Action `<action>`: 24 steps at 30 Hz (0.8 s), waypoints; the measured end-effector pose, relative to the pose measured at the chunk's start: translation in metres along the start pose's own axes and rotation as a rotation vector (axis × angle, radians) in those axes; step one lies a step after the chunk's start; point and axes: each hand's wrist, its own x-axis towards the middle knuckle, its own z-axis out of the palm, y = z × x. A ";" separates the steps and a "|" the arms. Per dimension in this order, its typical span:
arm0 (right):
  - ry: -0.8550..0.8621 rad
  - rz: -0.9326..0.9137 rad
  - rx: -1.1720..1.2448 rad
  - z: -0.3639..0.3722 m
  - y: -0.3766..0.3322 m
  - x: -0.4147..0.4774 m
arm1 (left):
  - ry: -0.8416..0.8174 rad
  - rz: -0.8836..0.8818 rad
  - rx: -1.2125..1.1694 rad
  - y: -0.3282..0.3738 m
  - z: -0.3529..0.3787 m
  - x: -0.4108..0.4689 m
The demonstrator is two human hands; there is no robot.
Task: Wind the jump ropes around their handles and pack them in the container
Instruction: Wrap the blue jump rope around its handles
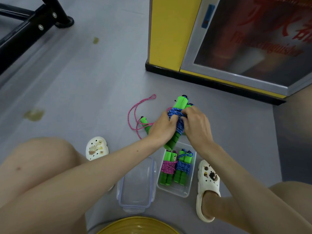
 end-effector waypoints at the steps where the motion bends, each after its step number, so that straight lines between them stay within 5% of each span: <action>1: -0.023 -0.021 -0.010 0.000 0.000 0.001 | -0.011 0.003 0.000 -0.002 -0.001 0.000; 14: -0.054 0.012 0.102 -0.001 0.005 0.005 | -0.025 0.014 0.030 -0.012 0.005 0.003; 24: -0.168 0.042 -0.277 -0.006 -0.010 -0.010 | -0.024 0.085 0.156 -0.010 0.015 0.001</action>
